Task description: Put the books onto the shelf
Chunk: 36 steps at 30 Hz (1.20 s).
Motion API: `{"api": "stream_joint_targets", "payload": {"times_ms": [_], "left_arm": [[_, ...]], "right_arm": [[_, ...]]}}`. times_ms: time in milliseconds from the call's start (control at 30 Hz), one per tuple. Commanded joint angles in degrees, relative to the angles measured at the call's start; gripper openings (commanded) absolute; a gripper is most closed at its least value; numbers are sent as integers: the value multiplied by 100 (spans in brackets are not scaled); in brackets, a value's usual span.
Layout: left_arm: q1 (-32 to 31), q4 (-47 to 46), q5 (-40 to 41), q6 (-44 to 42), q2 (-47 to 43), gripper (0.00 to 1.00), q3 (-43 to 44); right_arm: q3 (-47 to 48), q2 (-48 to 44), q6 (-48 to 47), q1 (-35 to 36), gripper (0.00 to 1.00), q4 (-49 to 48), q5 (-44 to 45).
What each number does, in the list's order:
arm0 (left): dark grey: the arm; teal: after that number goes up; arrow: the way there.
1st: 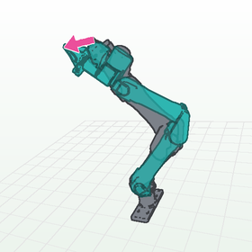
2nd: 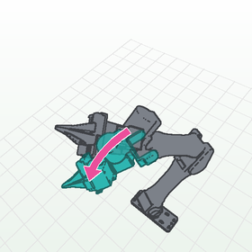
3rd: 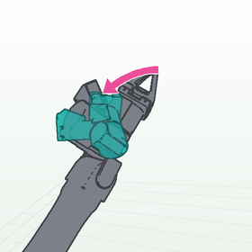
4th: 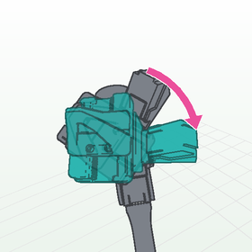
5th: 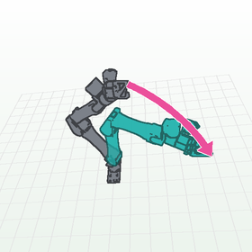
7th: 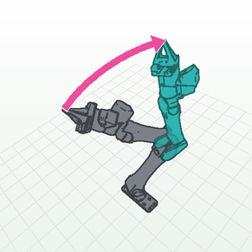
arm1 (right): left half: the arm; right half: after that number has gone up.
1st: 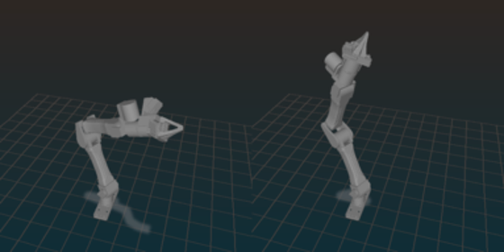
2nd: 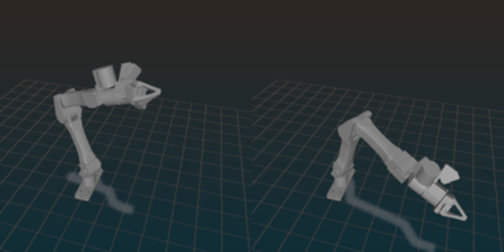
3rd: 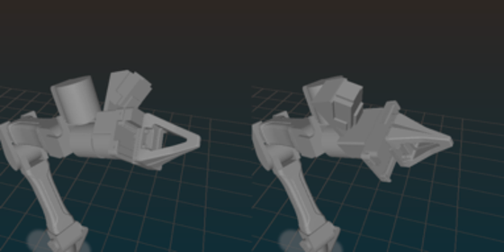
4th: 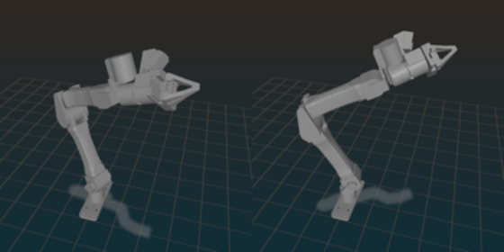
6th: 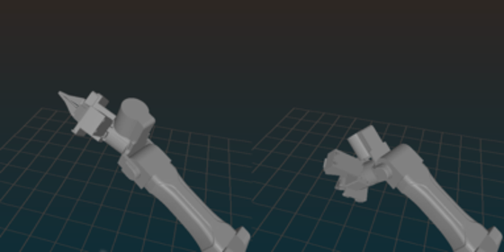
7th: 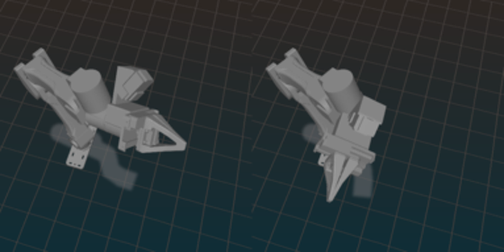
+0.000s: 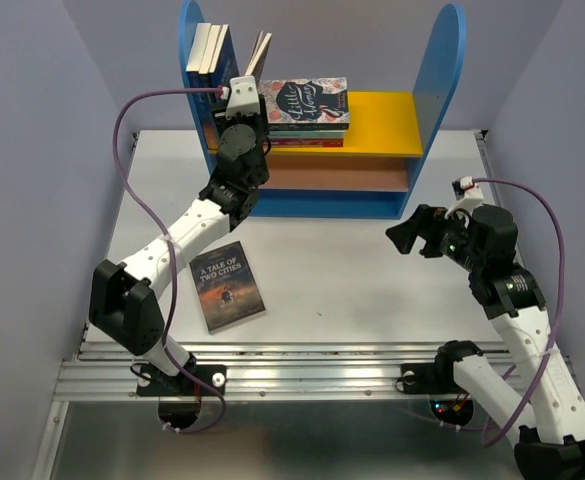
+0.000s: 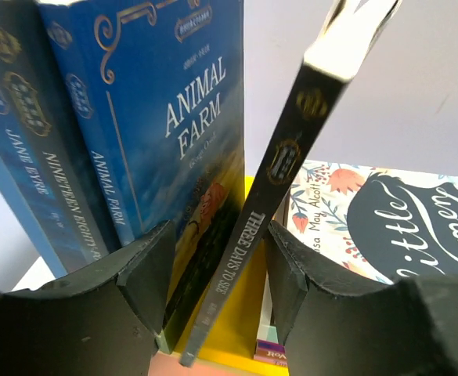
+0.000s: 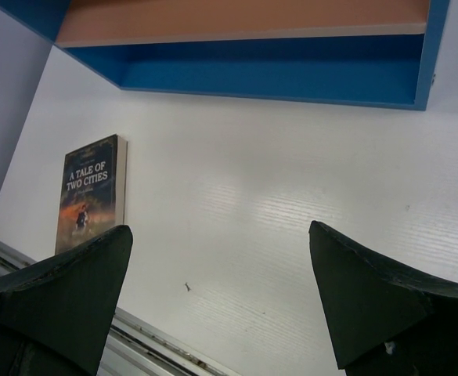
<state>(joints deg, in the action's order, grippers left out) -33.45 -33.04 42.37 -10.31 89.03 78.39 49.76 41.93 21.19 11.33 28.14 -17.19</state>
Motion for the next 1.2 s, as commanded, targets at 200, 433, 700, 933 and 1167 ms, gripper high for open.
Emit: {"api": "stream_joint_targets", "payload": {"times_ms": [200,433,700,933,1167], "left_arm": [[-205,60,114,169,-685,60,300],[-460,297,-18,240,-1080,80,229],[-1347,535,43,397,-1959,96,-104],[-1700,1524,305,1334,-2636,99,-307],[-1717,3950,500,4012,-3733,99,-1316]], "right_arm": [[-89,-71,-27,18,100,-186,-179],[-80,-45,-27,18,100,-221,-267],[-71,-18,-71,18,100,-221,-390],[-133,-97,-71,18,100,-221,-539],[-299,-106,-54,18,100,-204,-785]]}}
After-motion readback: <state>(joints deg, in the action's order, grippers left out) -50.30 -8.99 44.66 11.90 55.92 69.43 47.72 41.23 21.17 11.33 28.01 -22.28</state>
